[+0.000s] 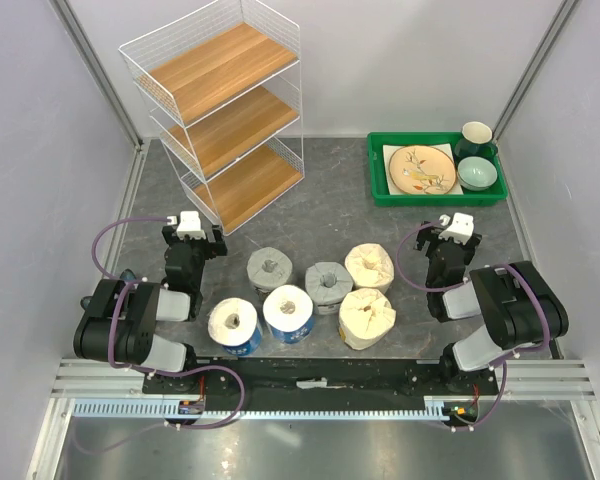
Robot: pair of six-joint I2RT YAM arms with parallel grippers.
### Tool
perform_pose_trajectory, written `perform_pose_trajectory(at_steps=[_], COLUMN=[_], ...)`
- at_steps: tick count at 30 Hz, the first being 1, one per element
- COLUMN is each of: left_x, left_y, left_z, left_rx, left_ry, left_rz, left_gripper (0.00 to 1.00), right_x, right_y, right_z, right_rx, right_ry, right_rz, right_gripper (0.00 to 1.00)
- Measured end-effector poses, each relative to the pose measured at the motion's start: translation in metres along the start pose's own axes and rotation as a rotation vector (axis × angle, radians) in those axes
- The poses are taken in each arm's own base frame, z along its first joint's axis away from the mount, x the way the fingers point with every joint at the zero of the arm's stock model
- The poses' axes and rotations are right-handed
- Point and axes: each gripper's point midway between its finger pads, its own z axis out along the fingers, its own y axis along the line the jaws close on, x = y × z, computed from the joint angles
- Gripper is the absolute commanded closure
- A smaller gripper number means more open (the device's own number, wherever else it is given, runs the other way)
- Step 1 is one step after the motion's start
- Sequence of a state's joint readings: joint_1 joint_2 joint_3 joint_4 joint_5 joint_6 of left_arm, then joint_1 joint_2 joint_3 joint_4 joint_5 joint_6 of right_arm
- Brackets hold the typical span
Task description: Place and organize the paper towels onto the shelf
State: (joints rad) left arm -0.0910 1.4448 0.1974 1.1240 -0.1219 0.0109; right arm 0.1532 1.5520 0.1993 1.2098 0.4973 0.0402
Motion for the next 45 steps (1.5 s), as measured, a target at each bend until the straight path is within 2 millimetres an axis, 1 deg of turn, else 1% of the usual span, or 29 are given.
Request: perform_pose_trajectory(at_steps=[4,6,7,8,10,12,13,14,15,16,18,19,20,21,22,24,25,27,30,32,34,37,39,42,45], left_x=[0.000,0.000,0.000,0.000,0.000,0.000,0.000,0.000,0.000,0.000,0.000,0.000,0.000,0.000,0.000,0.000,0.000,0.000,0.000,0.000,0.000,0.000,0.000,0.000,0.000], left_y=[0.000,0.000,0.000,0.000,0.000,0.000,0.000,0.000,0.000,0.000,0.000,0.000,0.000,0.000,0.000,0.000,0.000,0.000,0.000,0.000,0.000,0.000,0.000,0.000,0.000], left_z=[0.000,0.000,0.000,0.000,0.000,0.000,0.000,0.000,0.000,0.000,0.000,0.000,0.000,0.000,0.000,0.000,0.000,0.000,0.000,0.000,0.000,0.000,0.000,0.000,0.000], left_rx=[0.000,0.000,0.000,0.000,0.000,0.000,0.000,0.000,0.000,0.000,0.000,0.000,0.000,0.000,0.000,0.000,0.000,0.000,0.000,0.000,0.000,0.000,0.000,0.000,0.000], left_ry=[0.000,0.000,0.000,0.000,0.000,0.000,0.000,0.000,0.000,0.000,0.000,0.000,0.000,0.000,0.000,0.000,0.000,0.000,0.000,0.000,0.000,0.000,0.000,0.000,0.000], left_rz=[0.000,0.000,0.000,0.000,0.000,0.000,0.000,0.000,0.000,0.000,0.000,0.000,0.000,0.000,0.000,0.000,0.000,0.000,0.000,0.000,0.000,0.000,0.000,0.000,0.000], left_gripper=[0.00,0.00,0.00,0.00,0.00,0.00,0.00,0.01,0.00,0.00,0.00,0.00,0.00,0.00,0.00,0.00,0.01,0.00,0.00,0.00,0.00,0.00,0.00,0.00,0.00], right_x=[-0.002,-0.014,-0.029,-0.049,-0.100,-0.156,-0.180,-0.206,-0.231,-0.250,-0.273,-0.277,-0.277,-0.276,-0.270,-0.244,-0.225,-0.183,-0.134,-0.111,-0.099,-0.088,-0.081,-0.068,-0.057], right_y=[-0.001,0.000,0.002,0.005,0.011,0.023,0.031,0.045,0.063,0.082,0.125,0.152,0.180,0.211,0.241,0.297,0.318,0.348,0.369,0.374,0.379,0.381,0.382,0.378,0.374], right_z=[-0.002,-0.004,-0.003,-0.003,-0.002,-0.001,0.000,0.003,0.004,0.004,0.000,-0.005,-0.009,-0.017,-0.026,-0.054,-0.070,-0.103,-0.141,-0.158,-0.173,-0.190,-0.200,-0.207,-0.209], right_rx=[-0.003,-0.006,-0.010,-0.014,-0.030,-0.066,-0.096,-0.144,-0.200,-0.259,-0.392,-0.463,-0.530,-0.603,-0.670,-0.799,-0.852,-0.945,-1.031,-1.058,-1.082,-1.113,-1.132,-1.143,-1.144], right_ry=[0.009,0.009,-0.007,-0.036,-0.112,-0.172,-0.191,-0.190,-0.197,-0.187,-0.148,-0.105,-0.058,-0.017,0.030,0.132,0.185,0.294,0.422,0.476,0.502,0.517,0.530,0.560,0.589], right_rz=[-0.007,-0.009,0.006,0.035,0.120,0.207,0.236,0.254,0.275,0.286,0.287,0.272,0.246,0.220,0.186,0.107,0.064,-0.022,-0.122,-0.173,-0.208,-0.242,-0.261,-0.287,-0.315], right_gripper=[0.02,0.02,0.02,0.02,0.02,0.02,0.02,0.02,0.02,0.02,0.02,0.02,0.02,0.02,0.02,0.02,0.02,0.02,0.02,0.02,0.02,0.02,0.04,0.07,0.07])
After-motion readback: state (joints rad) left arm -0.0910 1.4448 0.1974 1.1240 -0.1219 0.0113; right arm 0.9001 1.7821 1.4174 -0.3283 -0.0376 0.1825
